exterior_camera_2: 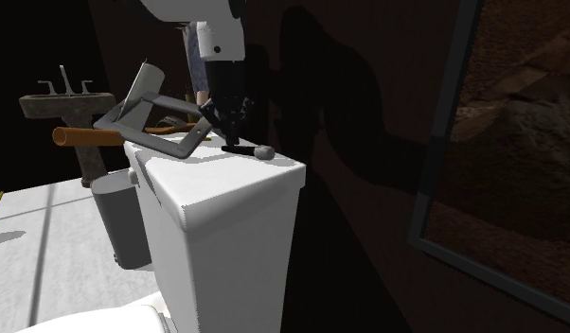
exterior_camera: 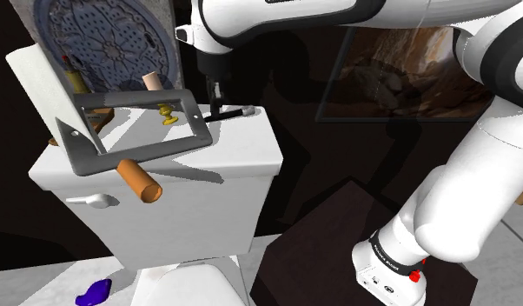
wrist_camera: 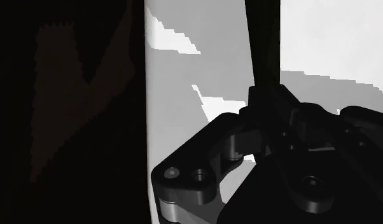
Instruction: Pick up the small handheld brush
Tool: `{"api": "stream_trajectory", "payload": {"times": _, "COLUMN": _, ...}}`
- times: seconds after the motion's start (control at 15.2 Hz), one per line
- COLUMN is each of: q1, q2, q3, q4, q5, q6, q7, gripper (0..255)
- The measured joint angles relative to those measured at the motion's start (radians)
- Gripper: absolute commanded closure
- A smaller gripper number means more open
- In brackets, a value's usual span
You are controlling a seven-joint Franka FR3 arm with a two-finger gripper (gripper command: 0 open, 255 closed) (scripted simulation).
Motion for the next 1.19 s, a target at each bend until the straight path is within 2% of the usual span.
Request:
{"api": "stream_trajectory", "payload": {"times": 0.33, "q1": 0.001, "q2": 0.001, "q3": 0.001, "q4": 0.002, "q5": -0.002, "q6": 0.002, "q7": 0.002, "gripper": 255}}
{"api": "stream_trajectory", "payload": {"times": 0.4, "q1": 0.001, "q2": 0.0, "q3": 0.001, "q4": 0.003, "q5": -0.002, "q6": 0.002, "q7": 0.002, "gripper": 0}}
{"api": "stream_trajectory", "payload": {"times": 0.53, "q1": -0.002, "q2": -0.001, "q3": -0.001, "q4": 0.009, "q5": -0.006, "q6": -0.019, "q7": -0.018, "gripper": 0}}
{"api": "stream_trajectory", "payload": {"times": 0.73, "q1": -0.015, "q2": -0.001, "q3": -0.008, "q4": 0.062, "q5": -0.034, "q6": -0.143, "q7": -0.128, "gripper": 0}}
{"api": "stream_trajectory", "payload": {"times": 0.79, "q1": -0.016, "q2": 0.001, "q3": -0.009, "q4": 0.065, "q5": -0.04, "q6": -0.156, "q7": -0.144, "gripper": 0}}
{"api": "stream_trajectory", "payload": {"times": 1.19, "q1": -0.02, "q2": 0.007, "q3": -0.011, "q4": 0.004, "q5": -0.048, "q6": -0.103, "q7": -0.158, "gripper": 0}}
